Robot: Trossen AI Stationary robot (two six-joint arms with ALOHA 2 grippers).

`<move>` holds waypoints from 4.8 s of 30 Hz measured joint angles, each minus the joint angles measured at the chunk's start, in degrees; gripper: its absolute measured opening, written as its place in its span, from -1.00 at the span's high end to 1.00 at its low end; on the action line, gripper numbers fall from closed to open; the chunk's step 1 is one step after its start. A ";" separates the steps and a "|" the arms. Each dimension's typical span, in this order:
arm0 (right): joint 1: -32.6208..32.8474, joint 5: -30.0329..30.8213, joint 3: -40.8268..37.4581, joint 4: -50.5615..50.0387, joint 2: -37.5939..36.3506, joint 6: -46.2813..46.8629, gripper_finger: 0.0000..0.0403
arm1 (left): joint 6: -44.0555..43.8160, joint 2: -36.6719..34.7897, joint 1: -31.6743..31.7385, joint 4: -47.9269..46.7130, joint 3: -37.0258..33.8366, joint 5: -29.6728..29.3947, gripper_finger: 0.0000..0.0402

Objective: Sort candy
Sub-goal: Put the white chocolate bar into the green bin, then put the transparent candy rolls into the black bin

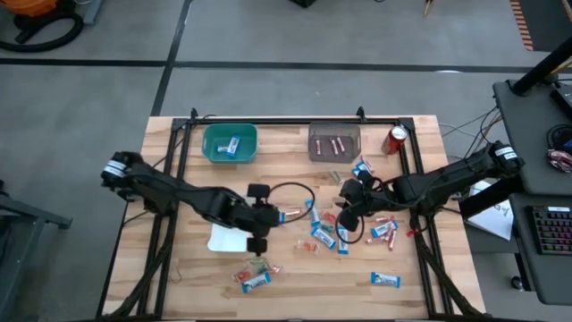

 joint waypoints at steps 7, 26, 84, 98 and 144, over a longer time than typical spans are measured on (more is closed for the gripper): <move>0.77 0.00 0.00 0.29 0.00 0.56 0.31 | 3.71 -6.55 2.01 -12.77 -0.59 -8.55 0.78; 0.80 0.51 0.00 5.79 0.00 1.05 0.31 | 2.37 -18.62 44.90 -1.35 -21.75 4.13 0.80; 0.80 0.34 0.00 5.89 0.00 7.51 0.31 | -9.59 -24.08 38.58 4.42 -22.95 2.96 0.16; 0.78 -11.53 0.00 -4.44 0.00 13.90 0.32 | -11.81 -27.27 10.31 12.72 -23.02 -9.96 0.16; 0.74 -23.14 -0.07 -32.06 25.12 -0.60 0.41 | -13.31 -22.56 4.74 14.57 -22.95 -12.98 0.16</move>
